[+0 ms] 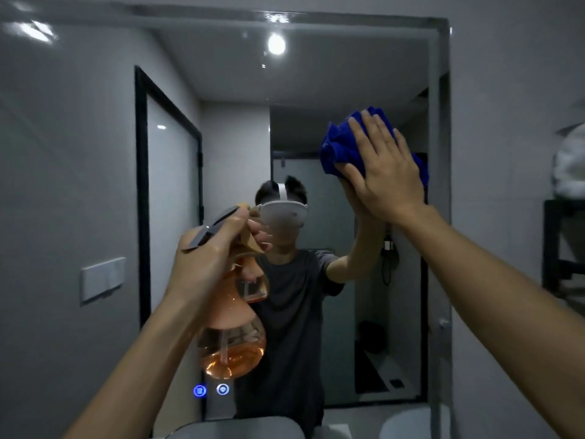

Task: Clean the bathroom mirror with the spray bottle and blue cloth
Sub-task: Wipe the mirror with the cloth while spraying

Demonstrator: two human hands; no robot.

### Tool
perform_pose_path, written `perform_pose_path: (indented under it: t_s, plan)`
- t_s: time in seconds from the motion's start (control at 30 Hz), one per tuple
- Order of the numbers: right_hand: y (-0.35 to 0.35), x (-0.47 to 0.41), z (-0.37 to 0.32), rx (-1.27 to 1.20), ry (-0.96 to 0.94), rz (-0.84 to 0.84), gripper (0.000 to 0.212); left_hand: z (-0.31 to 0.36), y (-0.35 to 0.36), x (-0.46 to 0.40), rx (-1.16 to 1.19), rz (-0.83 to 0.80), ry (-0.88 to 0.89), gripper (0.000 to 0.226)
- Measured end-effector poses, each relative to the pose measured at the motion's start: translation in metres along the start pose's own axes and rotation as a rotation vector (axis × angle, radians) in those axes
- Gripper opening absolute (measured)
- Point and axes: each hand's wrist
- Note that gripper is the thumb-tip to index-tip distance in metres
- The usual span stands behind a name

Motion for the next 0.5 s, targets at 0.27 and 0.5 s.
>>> perform_pose_path:
  t_s: [0.27,0.5]
  plan:
    - [0.016,0.058,0.077,-0.019,0.07,-0.018,0.068,-0.052,0.073,0.028,0.049,-0.068,-0.103,0.03]
    - [0.026,0.139,0.066,-0.107,0.236,-0.021,0.068,-0.092,0.082,0.053,-0.028,-0.095,-0.157,0.029]
Point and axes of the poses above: each hand's wrist, its own x-axis away from the middle knuckle, its own y-axis out of the palm, z = x × y, and after that the axes turned 14 degrees about x, right-handed
